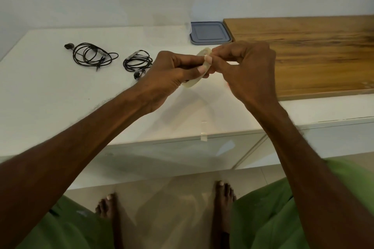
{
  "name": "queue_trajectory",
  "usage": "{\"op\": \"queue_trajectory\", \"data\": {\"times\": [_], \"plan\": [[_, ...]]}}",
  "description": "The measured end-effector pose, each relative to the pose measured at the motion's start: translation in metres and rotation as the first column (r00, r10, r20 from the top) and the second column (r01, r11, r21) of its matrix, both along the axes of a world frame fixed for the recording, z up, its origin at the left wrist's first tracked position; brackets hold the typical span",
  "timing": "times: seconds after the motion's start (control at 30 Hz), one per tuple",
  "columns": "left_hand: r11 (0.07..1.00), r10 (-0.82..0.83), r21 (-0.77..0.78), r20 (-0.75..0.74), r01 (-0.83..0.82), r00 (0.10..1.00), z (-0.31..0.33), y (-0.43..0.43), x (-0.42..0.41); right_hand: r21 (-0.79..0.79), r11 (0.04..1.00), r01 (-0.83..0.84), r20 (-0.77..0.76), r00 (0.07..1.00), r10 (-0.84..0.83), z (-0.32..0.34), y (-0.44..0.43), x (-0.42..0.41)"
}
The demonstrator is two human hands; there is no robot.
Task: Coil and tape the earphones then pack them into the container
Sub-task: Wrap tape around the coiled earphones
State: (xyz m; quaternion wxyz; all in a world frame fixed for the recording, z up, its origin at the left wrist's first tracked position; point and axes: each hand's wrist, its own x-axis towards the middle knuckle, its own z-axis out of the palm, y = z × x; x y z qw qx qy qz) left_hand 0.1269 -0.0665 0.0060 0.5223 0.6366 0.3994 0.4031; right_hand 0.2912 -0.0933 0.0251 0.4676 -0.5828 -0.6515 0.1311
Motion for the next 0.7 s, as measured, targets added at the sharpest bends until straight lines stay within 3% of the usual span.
{"op": "queue_trajectory", "data": {"times": [0.33, 0.5, 0.7], "plan": [[1.0, 0.023, 0.01, -0.048, -0.023, 0.999, 0.002, 0.001, 0.0, 0.097, 0.995, 0.0, 0.212, 0.977, -0.02, -0.007, 0.007, 0.003], [0.999, 0.029, 0.03, -0.131, -0.025, 0.991, 0.002, 0.0, -0.001, 0.132, 0.991, -0.013, 0.382, 0.924, -0.038, -0.012, 0.01, 0.004], [1.0, 0.025, 0.017, -0.15, -0.023, 0.988, 0.001, 0.001, 0.0, 0.098, 0.995, -0.021, 0.398, 0.917, -0.02, -0.016, 0.014, 0.005]]}}
